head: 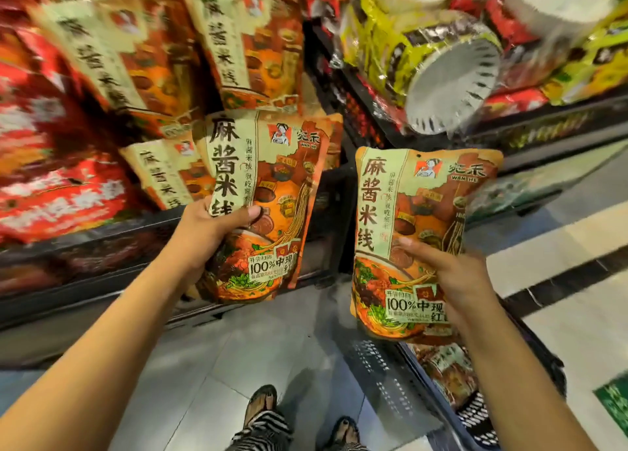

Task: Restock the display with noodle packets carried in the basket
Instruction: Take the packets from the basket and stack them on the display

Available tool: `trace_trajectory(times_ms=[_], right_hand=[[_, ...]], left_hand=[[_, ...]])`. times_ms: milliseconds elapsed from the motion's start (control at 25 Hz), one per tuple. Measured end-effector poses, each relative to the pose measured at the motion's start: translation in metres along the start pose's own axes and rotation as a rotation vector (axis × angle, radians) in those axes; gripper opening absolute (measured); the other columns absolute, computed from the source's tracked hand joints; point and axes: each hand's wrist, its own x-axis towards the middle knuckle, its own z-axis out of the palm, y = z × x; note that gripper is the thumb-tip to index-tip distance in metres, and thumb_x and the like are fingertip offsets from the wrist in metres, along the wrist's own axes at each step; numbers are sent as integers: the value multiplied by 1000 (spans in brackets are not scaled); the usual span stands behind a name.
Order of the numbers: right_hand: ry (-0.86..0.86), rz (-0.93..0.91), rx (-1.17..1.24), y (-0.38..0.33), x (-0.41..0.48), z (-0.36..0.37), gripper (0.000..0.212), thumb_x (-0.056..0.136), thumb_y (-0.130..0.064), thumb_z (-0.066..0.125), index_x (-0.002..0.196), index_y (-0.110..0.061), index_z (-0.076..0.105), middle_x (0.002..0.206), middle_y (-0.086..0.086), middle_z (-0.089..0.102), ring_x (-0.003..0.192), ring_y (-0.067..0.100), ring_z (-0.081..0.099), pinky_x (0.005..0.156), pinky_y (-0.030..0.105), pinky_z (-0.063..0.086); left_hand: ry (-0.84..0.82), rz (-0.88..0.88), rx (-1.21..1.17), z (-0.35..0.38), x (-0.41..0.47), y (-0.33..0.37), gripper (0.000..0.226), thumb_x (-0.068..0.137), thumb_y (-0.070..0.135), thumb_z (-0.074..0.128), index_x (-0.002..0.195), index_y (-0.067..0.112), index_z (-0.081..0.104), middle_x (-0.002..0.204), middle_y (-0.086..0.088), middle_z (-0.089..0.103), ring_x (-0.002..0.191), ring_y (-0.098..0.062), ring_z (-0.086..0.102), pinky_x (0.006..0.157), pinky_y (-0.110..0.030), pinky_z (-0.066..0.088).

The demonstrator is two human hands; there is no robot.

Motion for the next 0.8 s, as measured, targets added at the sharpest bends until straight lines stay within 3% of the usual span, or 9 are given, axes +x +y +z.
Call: trace_trajectory(times_ms=[80,160,200,320,400,520,640,720,800], right_hand=[[-73,27,14,-11,-1,17,50,45,-22,92,88,-4,75,87,15,76,76,31,74,75,48,60],[-121,22,-4,-23,-2,31,76,29,-33,97,94,-1,75,88,17,76,78,34,74,72,48,61],[-140,13,-8,-28,-1,36,76,32,-31,96,97,1,74,88,17,76,79,35,74,70,47,61],[-211,-25,-27,-43,8,55,43,59,-13,83,99,0,73,90,15,76,82,34,74,73,43,61],[-253,-47,-48,-50,22,72,34,66,-10,79,99,-4,74,94,13,76,86,33,74,75,41,61],[-272,-99,-63,-61,48,108,48,55,-22,87,99,-6,76,100,12,76,92,31,73,80,44,59],[-213,-130,-48,-68,73,148,68,28,-48,96,87,-18,81,94,7,77,84,26,75,70,37,60],[-179,-163,-23,-73,89,176,67,20,-54,94,79,-25,81,86,2,77,78,21,75,64,32,59],[-152,-216,-23,-77,103,200,50,34,-46,94,79,-28,81,87,1,77,81,23,75,72,38,61]], left_hand=[[113,30,-57,-11,-13,9,27,80,12,75,107,14,70,97,0,77,92,-19,73,85,-34,55],[155,35,-114,-22,-21,19,38,75,15,79,112,13,69,102,-2,76,96,-21,73,90,-38,53],[170,28,-139,-28,-25,23,45,72,17,81,115,13,69,105,-5,76,99,-24,72,93,-41,53],[254,55,-184,-49,-25,31,44,70,22,77,113,15,69,106,-6,75,100,-27,71,96,-45,52],[309,71,-196,-66,-13,35,46,68,23,76,113,14,70,104,-6,76,99,-27,72,96,-47,52],[344,86,-223,-90,20,43,42,66,19,77,108,14,70,101,-6,76,97,-27,72,96,-46,53],[297,127,-241,-111,64,57,39,67,13,81,104,16,70,102,-5,76,99,-27,72,89,-39,56],[260,162,-227,-122,96,68,38,66,13,84,102,17,71,102,-4,76,98,-24,72,85,-34,57],[229,198,-218,-128,123,79,37,65,15,82,100,18,71,103,-3,76,98,-22,72,84,-33,56]])
